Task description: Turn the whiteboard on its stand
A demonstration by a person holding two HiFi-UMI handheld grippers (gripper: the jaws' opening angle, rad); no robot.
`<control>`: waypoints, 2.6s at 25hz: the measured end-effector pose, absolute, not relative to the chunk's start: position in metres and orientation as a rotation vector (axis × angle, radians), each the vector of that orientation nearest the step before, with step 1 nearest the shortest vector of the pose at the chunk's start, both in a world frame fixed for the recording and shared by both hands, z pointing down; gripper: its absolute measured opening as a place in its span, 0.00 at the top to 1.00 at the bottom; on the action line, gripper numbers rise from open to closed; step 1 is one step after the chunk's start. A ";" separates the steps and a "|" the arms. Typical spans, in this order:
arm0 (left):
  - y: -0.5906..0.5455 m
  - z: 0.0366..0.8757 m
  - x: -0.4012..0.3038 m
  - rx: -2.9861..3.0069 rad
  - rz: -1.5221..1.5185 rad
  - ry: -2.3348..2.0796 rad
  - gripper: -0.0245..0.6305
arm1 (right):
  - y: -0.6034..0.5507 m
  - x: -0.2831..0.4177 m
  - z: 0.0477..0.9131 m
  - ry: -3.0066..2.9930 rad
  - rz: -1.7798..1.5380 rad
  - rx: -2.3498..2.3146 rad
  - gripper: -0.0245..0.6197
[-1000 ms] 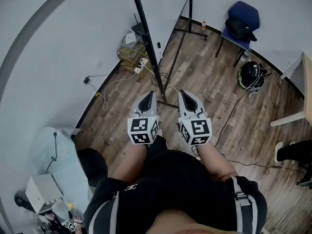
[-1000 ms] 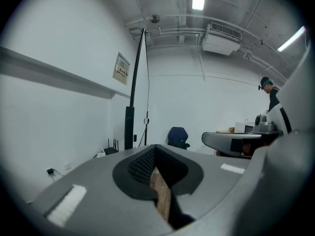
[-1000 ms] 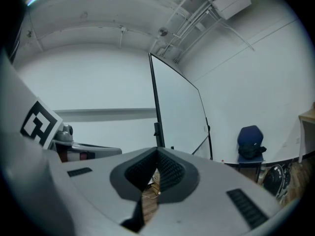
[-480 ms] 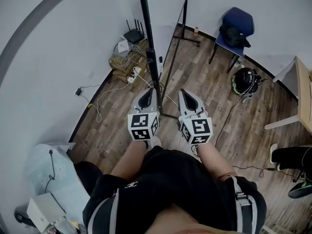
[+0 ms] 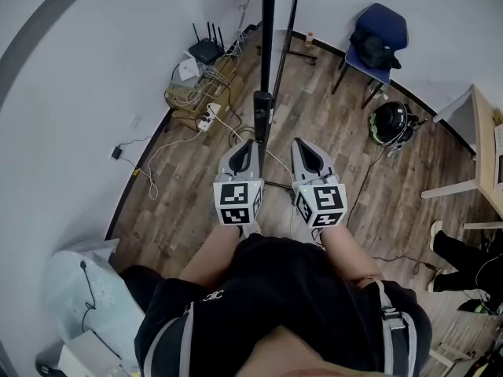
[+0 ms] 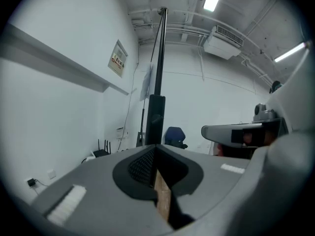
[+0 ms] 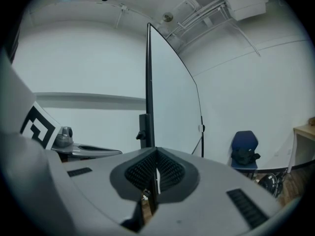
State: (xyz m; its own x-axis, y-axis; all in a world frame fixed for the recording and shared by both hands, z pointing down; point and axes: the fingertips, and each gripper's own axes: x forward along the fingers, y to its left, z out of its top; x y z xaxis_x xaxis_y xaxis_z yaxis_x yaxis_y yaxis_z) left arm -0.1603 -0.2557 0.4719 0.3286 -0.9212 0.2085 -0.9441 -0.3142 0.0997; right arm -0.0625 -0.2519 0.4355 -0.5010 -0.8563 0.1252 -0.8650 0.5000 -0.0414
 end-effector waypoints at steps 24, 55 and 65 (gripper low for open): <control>-0.329 0.495 -0.140 2.310 0.312 -1.840 0.61 | -0.269 0.005 0.447 -2.669 0.246 1.491 0.96; -0.315 0.497 -0.144 2.299 0.374 -1.765 0.66 | -0.273 0.018 0.451 -2.719 0.297 1.432 0.96; -0.278 0.495 -0.164 2.316 0.349 -1.792 0.66 | -0.269 0.012 0.458 -2.750 0.317 1.340 0.96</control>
State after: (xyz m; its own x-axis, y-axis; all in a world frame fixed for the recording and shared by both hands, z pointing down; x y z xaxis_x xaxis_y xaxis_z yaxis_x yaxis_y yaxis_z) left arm -0.1640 -0.2784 0.4949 0.2406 -0.9228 0.3009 -0.9683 -0.2498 0.0079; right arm 0.0118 -0.2692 0.4584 -0.6186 -0.7715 0.1487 -0.7851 0.5996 -0.1555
